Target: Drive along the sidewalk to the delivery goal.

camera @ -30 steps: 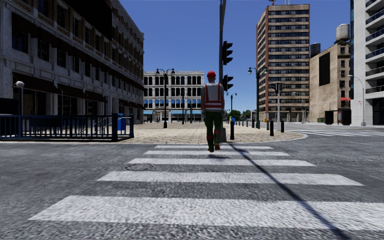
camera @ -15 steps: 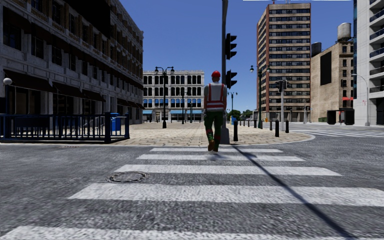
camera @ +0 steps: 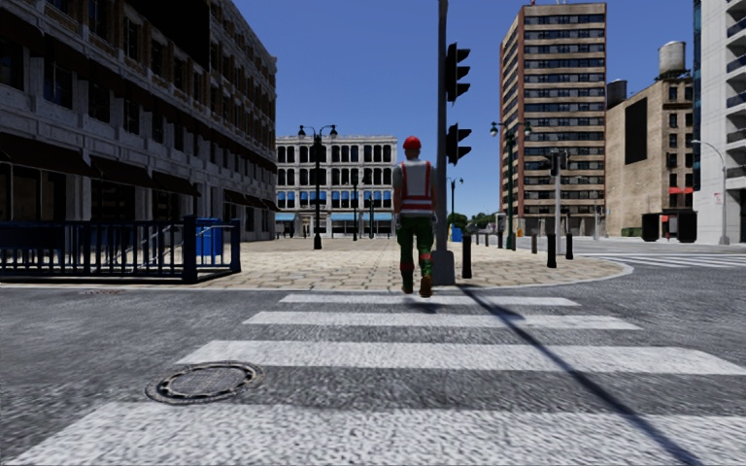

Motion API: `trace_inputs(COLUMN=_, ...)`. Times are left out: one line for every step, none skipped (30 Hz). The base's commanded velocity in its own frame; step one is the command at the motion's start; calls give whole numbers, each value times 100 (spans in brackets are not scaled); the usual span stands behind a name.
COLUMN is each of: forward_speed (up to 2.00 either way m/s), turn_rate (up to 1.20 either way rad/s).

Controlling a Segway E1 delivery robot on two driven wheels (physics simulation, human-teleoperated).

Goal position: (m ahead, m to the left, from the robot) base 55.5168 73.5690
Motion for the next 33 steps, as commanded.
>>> trace_inputs(forward_speed=134, turn_rate=0)
trace_inputs(forward_speed=134, turn_rate=0)
trace_inputs(forward_speed=134, turn_rate=0)
trace_inputs(forward_speed=134, turn_rate=-1)
trace_inputs(forward_speed=134, turn_rate=-1)
trace_inputs(forward_speed=134, turn_rate=-4)
trace_inputs(forward_speed=134, turn_rate=-9)
trace_inputs(forward_speed=134, turn_rate=-21)
trace_inputs(forward_speed=134, turn_rate=-25)
trace_inputs(forward_speed=134, turn_rate=-26)
trace_inputs(forward_speed=135, turn_rate=-21)
trace_inputs(forward_speed=135, turn_rate=-21)
trace_inputs(forward_speed=138, turn_rate=0)
trace_inputs(forward_speed=140, turn_rate=0)
trace_inputs(forward_speed=140, turn_rate=0)
trace_inputs(forward_speed=140, turn_rate=0)
trace_inputs(forward_speed=140, turn_rate=0)
trace_inputs(forward_speed=140, turn_rate=0)
trace_inputs(forward_speed=140, turn_rate=0)
trace_inputs(forward_speed=140, turn_rate=0)
trace_inputs(forward_speed=140, turn_rate=0)
trace_inputs(forward_speed=140, turn_rate=0)
trace_inputs(forward_speed=140, turn_rate=0)
trace_inputs(forward_speed=140, turn_rate=0)
trace_inputs(forward_speed=140, turn_rate=0)
trace_inputs(forward_speed=140, turn_rate=0)
trace_inputs(forward_speed=140, turn_rate=0)
trace_inputs(forward_speed=140, turn_rate=0)
trace_inputs(forward_speed=140, turn_rate=0)
trace_inputs(forward_speed=140, turn_rate=0)
trace_inputs(forward_speed=145, turn_rate=0)
trace_inputs(forward_speed=145, turn_rate=0)
trace_inputs(forward_speed=145, turn_rate=0)
